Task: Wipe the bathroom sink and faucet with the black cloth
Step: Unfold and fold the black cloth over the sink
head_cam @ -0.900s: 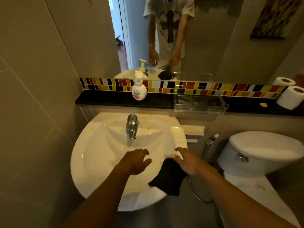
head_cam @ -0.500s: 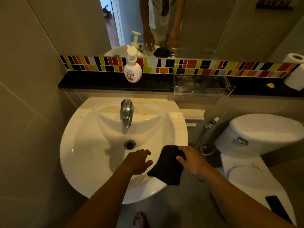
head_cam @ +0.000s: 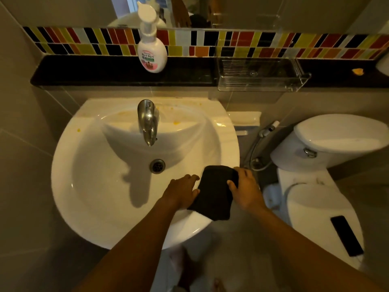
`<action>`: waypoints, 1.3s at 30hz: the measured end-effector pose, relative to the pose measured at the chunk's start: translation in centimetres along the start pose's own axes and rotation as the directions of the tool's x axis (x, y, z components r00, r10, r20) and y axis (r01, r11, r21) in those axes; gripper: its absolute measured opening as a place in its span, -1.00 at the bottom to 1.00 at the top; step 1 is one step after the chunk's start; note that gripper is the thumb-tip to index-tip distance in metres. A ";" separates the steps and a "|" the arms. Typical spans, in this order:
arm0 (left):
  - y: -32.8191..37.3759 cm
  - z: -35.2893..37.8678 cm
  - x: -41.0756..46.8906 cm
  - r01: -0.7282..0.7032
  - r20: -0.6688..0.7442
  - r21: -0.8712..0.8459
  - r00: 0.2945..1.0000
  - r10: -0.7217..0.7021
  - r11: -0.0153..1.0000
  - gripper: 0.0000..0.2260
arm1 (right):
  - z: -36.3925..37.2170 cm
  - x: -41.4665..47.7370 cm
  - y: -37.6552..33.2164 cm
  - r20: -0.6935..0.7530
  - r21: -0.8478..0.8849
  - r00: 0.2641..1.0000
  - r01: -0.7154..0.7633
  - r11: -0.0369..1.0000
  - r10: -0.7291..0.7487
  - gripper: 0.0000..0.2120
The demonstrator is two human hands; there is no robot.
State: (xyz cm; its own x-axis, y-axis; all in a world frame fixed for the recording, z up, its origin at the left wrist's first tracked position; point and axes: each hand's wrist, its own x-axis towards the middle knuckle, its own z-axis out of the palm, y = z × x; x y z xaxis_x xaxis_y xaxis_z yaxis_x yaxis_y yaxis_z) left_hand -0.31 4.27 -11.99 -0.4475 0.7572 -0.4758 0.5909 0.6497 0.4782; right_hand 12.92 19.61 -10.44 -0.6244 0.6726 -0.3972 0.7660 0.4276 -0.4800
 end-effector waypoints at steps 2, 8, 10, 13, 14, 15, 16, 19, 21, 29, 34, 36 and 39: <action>0.3 0.0 0.6 -0.017 -0.027 -0.023 0.999 0.017 1.000 -0.61 | 0.0 0.2 0.1 -0.027 0.045 1.000 -0.011 0.999 0.013 -0.54; 1.4 -0.7 1.4 -0.075 -0.097 -0.021 0.993 0.073 0.997 -0.64 | -0.6 0.7 0.0 -0.099 0.155 0.994 -0.024 0.988 0.040 -0.81; 2.0 -1.2 1.3 -0.091 -0.114 -0.019 0.990 0.089 0.996 -0.65 | -1.0 0.6 -0.2 -0.117 0.205 0.993 0.003 0.979 0.022 -0.86; 3.1 -2.1 0.9 -0.124 -0.155 -0.028 0.981 0.119 0.992 -0.68 | -1.9 -0.2 -0.9 -0.097 0.333 0.995 0.044 0.942 -0.012 -0.83; 3.5 -2.4 0.8 -0.135 -0.175 -0.040 0.976 0.126 0.990 -0.68 | -2.1 -0.4 -1.1 -0.089 0.372 0.996 0.060 0.926 -0.029 -0.80; 4.0 -2.8 0.6 -0.143 -0.199 -0.047 0.971 0.131 0.989 -0.68 | -2.5 -0.7 -1.4 -0.073 0.409 0.996 0.068 0.910 -0.041 -0.78; 4.5 -3.2 0.3 -0.149 -0.223 -0.045 0.965 0.135 0.988 -0.68 | -3.0 -1.0 -1.7 -0.046 0.444 0.997 0.074 0.893 -0.060 -0.77; 5.9 -4.8 -0.6 -0.143 -0.281 -0.034 0.951 0.128 0.989 -0.66 | -4.7 -1.8 -3.1 0.011 0.481 0.990 0.117 0.869 -0.139 -0.74; 6.6 -5.8 -1.4 -0.137 -0.296 -0.030 0.947 0.122 0.990 -0.65 | -6.2 -2.4 -4.1 0.022 0.521 0.985 0.135 0.843 -0.171 -0.69; 9.4 -9.4 -5.1 -0.149 -0.337 -0.108 0.936 0.105 0.983 -0.70 | -12.6 -5.5 -8.1 0.057 0.630 0.925 0.258 0.732 -0.376 -0.74; 10.8 -11.7 -8.4 -0.204 -0.409 -0.165 0.905 0.121 0.965 -0.85 | -16.9 -7.4 -9.5 0.033 0.521 0.905 0.347 0.780 -0.424 -0.81; 11.3 -12.4 -9.5 -0.244 -0.432 -0.176 0.890 0.148 0.954 -0.90 | -18.6 -8.3 -10.1 0.017 0.479 0.892 0.388 0.787 -0.451 -0.82; 12.3 -13.4 -11.1 -0.272 -0.451 -0.150 0.874 0.179 0.951 -0.89 | -21.2 -9.8 -11.2 -0.018 0.444 0.868 0.451 0.774 -0.496 -0.83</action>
State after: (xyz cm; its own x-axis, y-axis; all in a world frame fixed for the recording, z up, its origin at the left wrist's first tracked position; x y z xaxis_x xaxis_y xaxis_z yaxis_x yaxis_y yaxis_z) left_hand 2.95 4.75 9.04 -0.5878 0.8090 0.0026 0.5831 0.4215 0.6945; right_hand 13.65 21.05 15.42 -0.9191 0.3830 -0.0924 0.2430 0.3664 -0.8982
